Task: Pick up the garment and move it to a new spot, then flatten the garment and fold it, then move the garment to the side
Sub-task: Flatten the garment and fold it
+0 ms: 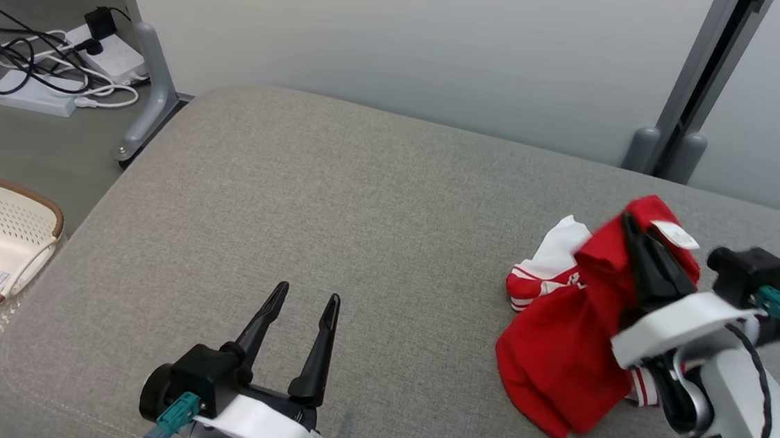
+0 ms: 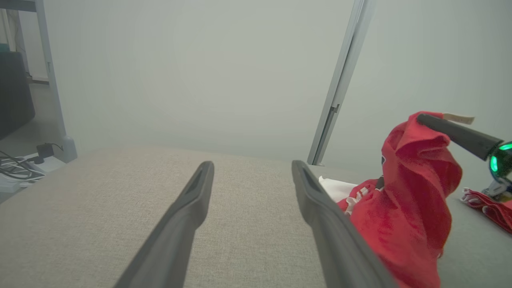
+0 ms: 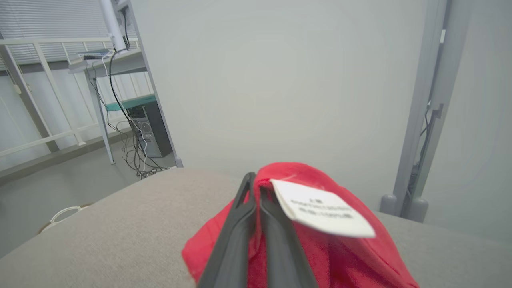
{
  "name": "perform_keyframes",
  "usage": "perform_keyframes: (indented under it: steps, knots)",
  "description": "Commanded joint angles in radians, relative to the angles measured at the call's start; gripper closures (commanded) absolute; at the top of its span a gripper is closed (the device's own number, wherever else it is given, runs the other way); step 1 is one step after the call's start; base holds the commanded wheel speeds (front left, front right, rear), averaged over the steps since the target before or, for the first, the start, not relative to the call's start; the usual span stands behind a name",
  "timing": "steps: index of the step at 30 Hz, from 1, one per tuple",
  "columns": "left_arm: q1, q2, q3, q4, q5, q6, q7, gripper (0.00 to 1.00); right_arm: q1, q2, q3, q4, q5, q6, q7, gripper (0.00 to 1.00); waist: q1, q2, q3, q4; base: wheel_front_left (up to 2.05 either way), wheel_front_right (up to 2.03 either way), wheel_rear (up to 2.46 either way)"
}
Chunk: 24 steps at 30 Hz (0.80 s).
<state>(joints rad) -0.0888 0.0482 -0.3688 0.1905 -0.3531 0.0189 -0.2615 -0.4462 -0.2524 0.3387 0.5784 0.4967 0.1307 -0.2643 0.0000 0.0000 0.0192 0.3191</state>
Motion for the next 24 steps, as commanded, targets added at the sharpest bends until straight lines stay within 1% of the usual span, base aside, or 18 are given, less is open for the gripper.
perform_keyframes:
  steps: [1,2,4,7,10,13,17,20,24]
  knots:
    - [0.008,0.005,0.007,0.004,0.006,-0.003,-0.003,0.0,-0.039,0.008,0.041,-0.032,0.026,0.0,-0.001,1.0,0.0,0.0,-0.025,0.0,0.0,0.0,0.0]
    - [0.018,0.005,0.011,0.007,0.008,-0.008,-0.003,0.0,-0.09,0.022,0.104,-0.07,0.05,0.0,-0.001,1.0,0.0,0.0,-0.04,0.0,0.0,0.0,0.0]
    - [0.024,0.005,0.014,0.009,0.01,-0.009,-0.003,0.0,-0.151,0.033,0.179,-0.103,0.07,0.0,-0.001,1.0,0.0,0.0,-0.051,-0.001,0.0,0.0,0.0]
    - [0.03,0.004,0.017,0.008,0.009,-0.01,-0.003,0.0,-0.259,0.051,0.247,-0.149,0.098,0.0,-0.001,1.0,0.0,0.0,-0.057,-0.002,0.0,0.0,0.0]
    - [0.035,0.005,0.018,0.007,0.007,-0.011,-0.003,0.0,-0.32,0.065,0.258,-0.18,0.132,0.0,-0.001,1.0,0.0,0.0,-0.058,-0.002,0.0,0.0,0.0]
    - [0.037,0.005,0.021,0.002,0.002,-0.01,-0.003,0.0,-0.389,0.048,0.234,-0.208,0.165,0.0,-0.001,1.0,0.0,0.0,-0.056,-0.001,0.0,0.0,0.0]
    - [0.037,0.005,0.022,-0.004,-0.002,-0.006,-0.003,0.0,-0.409,-0.031,0.214,-0.162,0.181,0.0,-0.001,1.0,0.0,0.0,-0.049,-0.001,0.0,0.0,0.0]
    - [0.031,0.005,0.02,-0.011,-0.007,0.0,-0.003,0.0,-0.37,-0.119,0.219,-0.076,0.215,0.0,-0.001,1.0,0.0,0.0,-0.039,-0.001,0.0,0.0,0.0]
    - [0.024,0.005,0.018,-0.017,-0.013,0.008,-0.003,0.0,-0.312,-0.252,0.237,0.044,0.273,0.0,-0.001,1.0,0.0,0.0,-0.024,-0.008,0.0,0.0,0.0]
